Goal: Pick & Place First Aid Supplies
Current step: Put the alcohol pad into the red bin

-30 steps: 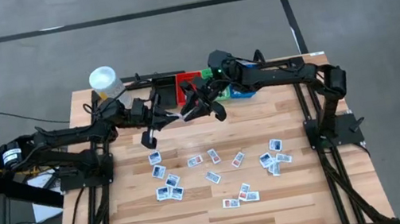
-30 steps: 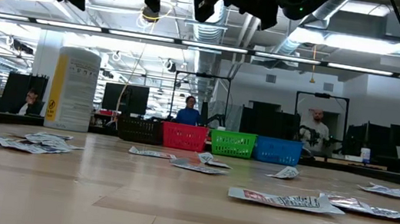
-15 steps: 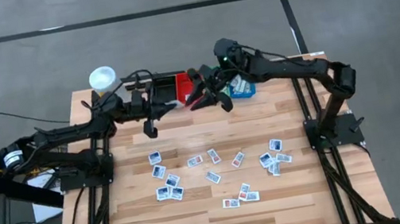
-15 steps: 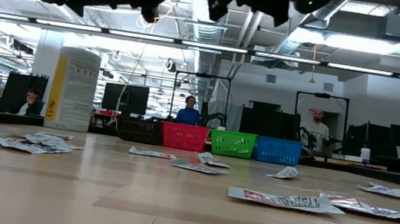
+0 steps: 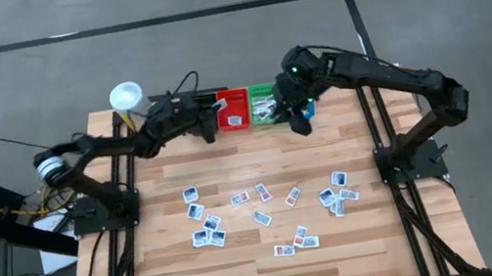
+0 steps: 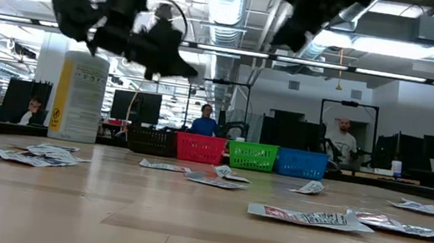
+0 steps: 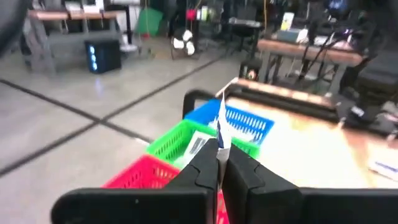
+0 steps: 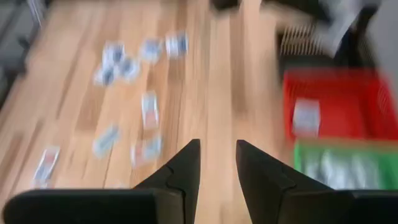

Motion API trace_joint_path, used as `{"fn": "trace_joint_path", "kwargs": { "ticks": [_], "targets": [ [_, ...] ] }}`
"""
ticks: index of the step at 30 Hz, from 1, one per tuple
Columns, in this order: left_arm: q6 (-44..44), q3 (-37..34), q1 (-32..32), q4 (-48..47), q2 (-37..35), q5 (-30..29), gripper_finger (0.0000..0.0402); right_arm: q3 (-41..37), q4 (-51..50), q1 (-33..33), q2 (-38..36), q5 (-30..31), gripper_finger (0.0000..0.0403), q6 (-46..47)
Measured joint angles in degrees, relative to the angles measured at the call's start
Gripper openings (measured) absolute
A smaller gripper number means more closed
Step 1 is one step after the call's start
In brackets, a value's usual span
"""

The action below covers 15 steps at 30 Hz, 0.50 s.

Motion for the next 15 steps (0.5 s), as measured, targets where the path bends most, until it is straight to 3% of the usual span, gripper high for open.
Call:
{"fn": "trace_joint_path", "kwargs": {
  "ticks": [7,15],
  "targets": [
    [-0.5,7.5,0.2,0.1,9.9,1.6,0.0016,0.0,-15.8,-1.8,-0.4,1.4,0.0097,0.4],
    [2.7,10.1,0.3,-2.8,12.6,-4.4,0.0016,-6.2,-16.5,-2.9,-2.8,3.7,0.0097,2.7]
  ]
}}
